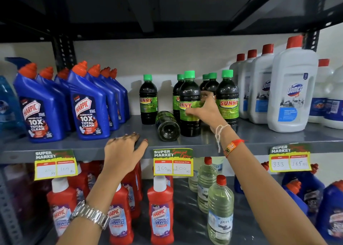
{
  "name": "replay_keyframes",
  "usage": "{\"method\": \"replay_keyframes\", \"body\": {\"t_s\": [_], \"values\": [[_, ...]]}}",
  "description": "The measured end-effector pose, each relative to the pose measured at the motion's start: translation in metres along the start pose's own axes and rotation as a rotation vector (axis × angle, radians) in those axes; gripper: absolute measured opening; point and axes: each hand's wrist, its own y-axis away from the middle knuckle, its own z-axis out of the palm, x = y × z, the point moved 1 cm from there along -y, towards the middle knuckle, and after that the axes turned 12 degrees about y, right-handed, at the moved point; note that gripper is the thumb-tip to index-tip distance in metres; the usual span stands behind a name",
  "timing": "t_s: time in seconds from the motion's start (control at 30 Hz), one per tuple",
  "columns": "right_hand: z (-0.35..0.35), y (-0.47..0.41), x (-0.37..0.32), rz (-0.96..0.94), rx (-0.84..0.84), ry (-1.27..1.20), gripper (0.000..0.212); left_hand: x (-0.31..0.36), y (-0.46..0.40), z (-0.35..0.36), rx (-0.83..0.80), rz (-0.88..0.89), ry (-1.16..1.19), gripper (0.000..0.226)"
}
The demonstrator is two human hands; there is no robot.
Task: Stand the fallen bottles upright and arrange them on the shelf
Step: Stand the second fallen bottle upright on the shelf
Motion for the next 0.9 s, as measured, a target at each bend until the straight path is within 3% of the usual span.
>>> {"method": "replay_keyframes", "body": {"t_s": [0.1, 0.33, 0.57, 0.7, 0.8, 0.9], "values": [[0.000, 0.000, 0.009, 0.069, -0.087, -0.303, 0.079, 0.001, 0.000, 0.000, 0.003, 0.001, 0.011, 0.064], [0.002, 0.004, 0.008, 0.021, -0.074, 0.007, 0.079, 0.000, 0.000, 0.000, 0.005, -0.007, 0.012, 0.065], [-0.003, -0.006, 0.013, 0.158, -0.333, -0.390, 0.080, 0.000, 0.000, 0.001, 0.001, -0.018, 0.014, 0.065], [-0.008, -0.006, 0.012, 0.147, -0.382, -0.412, 0.069, 0.000, 0.000, 0.000, -0.016, -0.022, 0.004, 0.065], [-0.013, 0.003, 0.006, 0.118, -0.356, -0.282, 0.073, 0.000, -0.001, 0.000, -0.031, -0.026, 0.006, 0.065], [-0.022, 0.025, -0.008, -0.015, -0.272, 0.132, 0.075, 0.000, 0.000, 0.001, -0.022, -0.028, -0.001, 0.061]]}}
